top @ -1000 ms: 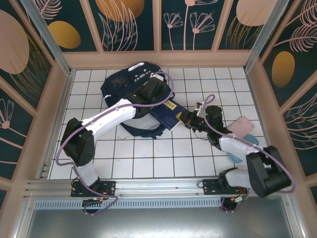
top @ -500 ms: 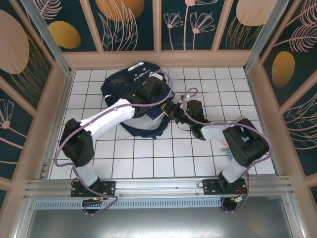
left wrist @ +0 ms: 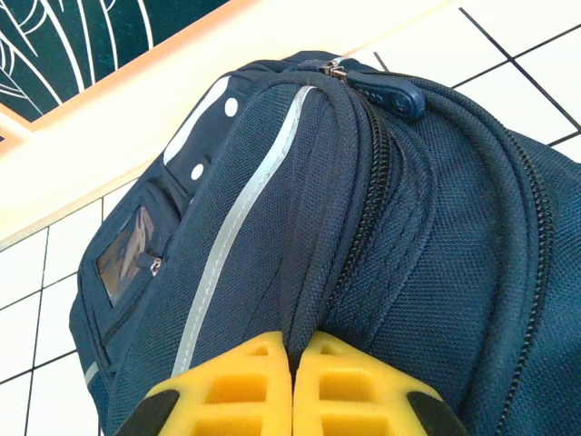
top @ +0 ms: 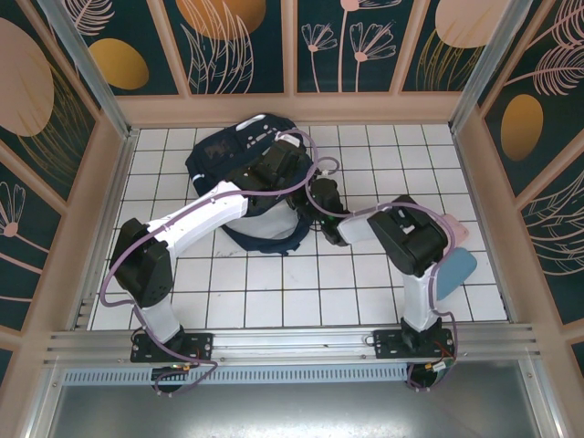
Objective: Pack the student bag
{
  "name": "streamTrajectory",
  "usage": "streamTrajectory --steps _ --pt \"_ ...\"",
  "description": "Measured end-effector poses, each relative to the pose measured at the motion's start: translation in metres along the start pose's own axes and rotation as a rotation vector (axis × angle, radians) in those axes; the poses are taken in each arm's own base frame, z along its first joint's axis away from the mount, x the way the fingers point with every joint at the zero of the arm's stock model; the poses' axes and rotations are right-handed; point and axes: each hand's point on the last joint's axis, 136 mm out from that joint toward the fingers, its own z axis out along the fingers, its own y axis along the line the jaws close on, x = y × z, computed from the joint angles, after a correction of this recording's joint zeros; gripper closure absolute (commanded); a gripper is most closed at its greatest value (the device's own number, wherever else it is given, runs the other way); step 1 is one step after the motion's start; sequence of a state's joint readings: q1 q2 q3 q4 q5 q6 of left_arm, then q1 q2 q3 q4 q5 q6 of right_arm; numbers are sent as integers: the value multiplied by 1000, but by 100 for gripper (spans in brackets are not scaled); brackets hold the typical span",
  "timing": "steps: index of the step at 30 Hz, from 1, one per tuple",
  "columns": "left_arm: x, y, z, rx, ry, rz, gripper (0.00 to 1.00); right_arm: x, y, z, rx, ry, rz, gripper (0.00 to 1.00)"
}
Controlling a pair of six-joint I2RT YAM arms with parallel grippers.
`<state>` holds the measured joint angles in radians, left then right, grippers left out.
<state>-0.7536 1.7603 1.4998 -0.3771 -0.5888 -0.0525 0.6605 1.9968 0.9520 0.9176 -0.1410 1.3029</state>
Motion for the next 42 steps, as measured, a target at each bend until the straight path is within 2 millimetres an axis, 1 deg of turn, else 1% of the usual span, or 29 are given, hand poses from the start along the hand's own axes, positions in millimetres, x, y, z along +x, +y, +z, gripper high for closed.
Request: streamTrajectory --steps 4,8,10,12,15,18,20,22,24,27,31,36,38,42 --pt "0 0 0 0 0 0 94 -9 1 26 -13 -34 29 96" --pt "-1 0 0 2 -2 -1 94 -13 -7 48 -13 -44 67 91" --pt "-2 0 -1 2 -3 -3 94 -14 -8 55 -16 -48 80 81" --pt "-2 1 -1 1 -3 -4 94 -15 -6 57 -20 -51 87 61" --pt "-2 1 -1 1 -4 -4 95 -15 -5 57 -25 -45 117 42" --pt "-4 2 -2 -1 -9 -7 95 -12 5 53 -53 -20 153 30" --pt "-5 3 -3 -1 -12 -9 94 -7 6 46 -53 4 174 25" --pt "-5 3 -4 -1 -12 -10 94 -1 5 36 -36 31 196 23" --pt "-5 3 -4 -1 -13 -11 94 6 -2 24 11 61 221 23" --pt "-5 3 -4 0 -13 -11 93 13 -7 13 61 96 245 23" --pt "-5 3 -4 0 -13 -12 94 17 -12 1 113 125 262 23" --pt "-5 3 -4 3 -13 -15 93 22 -32 -16 167 149 297 28" --pt "-5 2 -4 7 -13 -15 90 23 -37 -24 172 158 303 29" --pt "-7 -1 -4 21 -19 -32 85 27 -29 -44 148 182 291 29"
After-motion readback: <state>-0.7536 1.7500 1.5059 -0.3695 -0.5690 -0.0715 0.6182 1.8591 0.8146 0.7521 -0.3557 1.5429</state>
